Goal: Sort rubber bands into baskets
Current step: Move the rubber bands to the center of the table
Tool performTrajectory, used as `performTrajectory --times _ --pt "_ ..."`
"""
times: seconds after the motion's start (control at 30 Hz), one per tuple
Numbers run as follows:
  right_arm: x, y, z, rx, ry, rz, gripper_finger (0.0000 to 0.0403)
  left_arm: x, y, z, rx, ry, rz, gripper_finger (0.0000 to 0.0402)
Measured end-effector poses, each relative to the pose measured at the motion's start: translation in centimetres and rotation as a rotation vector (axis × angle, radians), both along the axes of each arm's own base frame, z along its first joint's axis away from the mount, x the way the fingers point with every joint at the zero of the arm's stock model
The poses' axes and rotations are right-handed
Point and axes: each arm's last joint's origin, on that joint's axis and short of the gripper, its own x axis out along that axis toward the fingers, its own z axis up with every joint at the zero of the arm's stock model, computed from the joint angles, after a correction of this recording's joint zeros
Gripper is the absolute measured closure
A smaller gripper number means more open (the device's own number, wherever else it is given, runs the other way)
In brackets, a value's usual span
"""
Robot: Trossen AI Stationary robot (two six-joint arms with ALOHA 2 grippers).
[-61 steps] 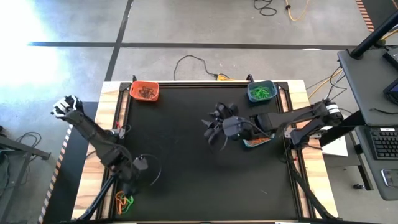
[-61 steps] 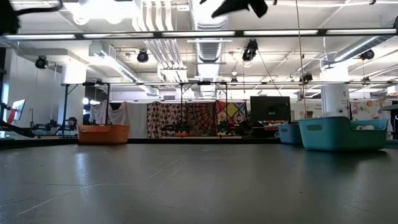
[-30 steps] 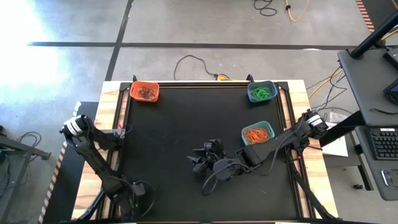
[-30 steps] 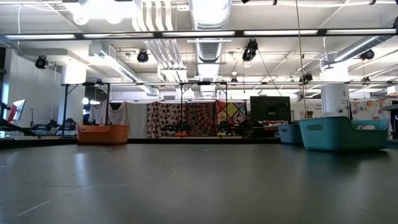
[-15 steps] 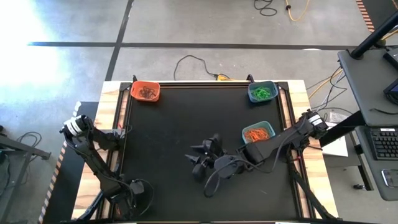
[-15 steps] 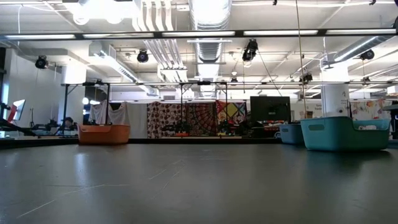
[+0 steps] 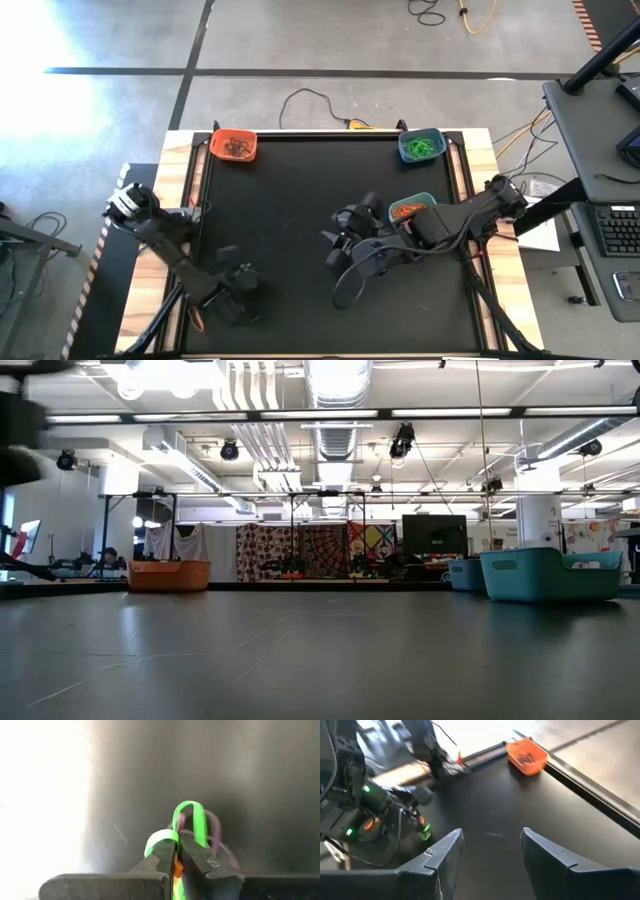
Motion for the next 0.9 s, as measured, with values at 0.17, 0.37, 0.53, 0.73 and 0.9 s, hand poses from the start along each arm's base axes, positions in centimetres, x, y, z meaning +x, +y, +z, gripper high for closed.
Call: performTrajectory --times 0.17,0.37,0.53,0.73,0.9 --pt "-1.3 -0.4 0.2 0.039 0.081 -0.046 0.0213 4.8 3.5 -0.4 0.121 -0.123 -0.145 0.0401" --pt "-2.3 0.6 -0.5 0.119 0.15 -0.046 0.0213 12.3 8.5 0.2 0.038 -0.384 -0.253 0.0401" --pt "-3.0 2.3 -1.8 0.19 0.186 -0.057 0.0213 16.0 13.2 1.5 -0.019 -0.578 -0.129 0.0401" --pt "-3.9 4.3 -4.9 0.254 0.216 -0.132 0.0213 17.5 16.6 0.7 -0.072 -0.568 -0.028 0.0398" --pt "-4.0 4.5 -7.8 0.279 0.241 -0.219 0.0213 17.2 16.8 -1.4 -0.092 -0.45 -0.018 0.039"
